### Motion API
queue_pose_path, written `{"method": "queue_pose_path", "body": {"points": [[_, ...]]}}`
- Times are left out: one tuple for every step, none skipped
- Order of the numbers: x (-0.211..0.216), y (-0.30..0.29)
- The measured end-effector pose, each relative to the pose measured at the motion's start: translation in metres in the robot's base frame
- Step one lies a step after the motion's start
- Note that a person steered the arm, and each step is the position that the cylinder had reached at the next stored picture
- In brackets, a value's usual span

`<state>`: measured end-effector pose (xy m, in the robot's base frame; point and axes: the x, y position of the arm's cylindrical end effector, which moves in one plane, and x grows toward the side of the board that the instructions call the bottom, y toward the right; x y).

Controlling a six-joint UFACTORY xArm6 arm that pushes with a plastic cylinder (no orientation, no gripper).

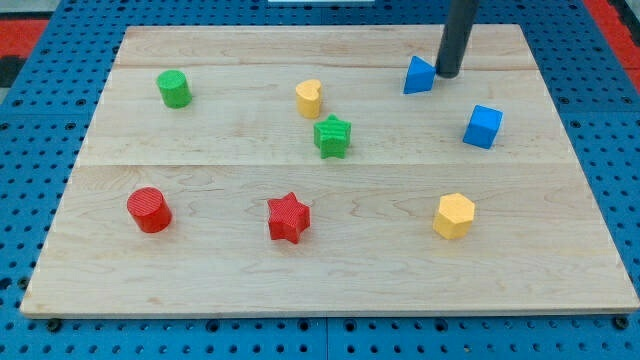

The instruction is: Place the blue cube below the blue triangle

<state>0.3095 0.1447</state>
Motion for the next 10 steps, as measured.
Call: {"method": "queue_pose_path", "body": {"points": [[0.007,-0.040],[-0.007,0.019],[-0.020,0.091],[0.033,0.170],[0.091,0.135],[0.103,0.055],[0.103,-0.030],[0.100,0.021],[0.090,0.057],[0.076,0.018]]}}
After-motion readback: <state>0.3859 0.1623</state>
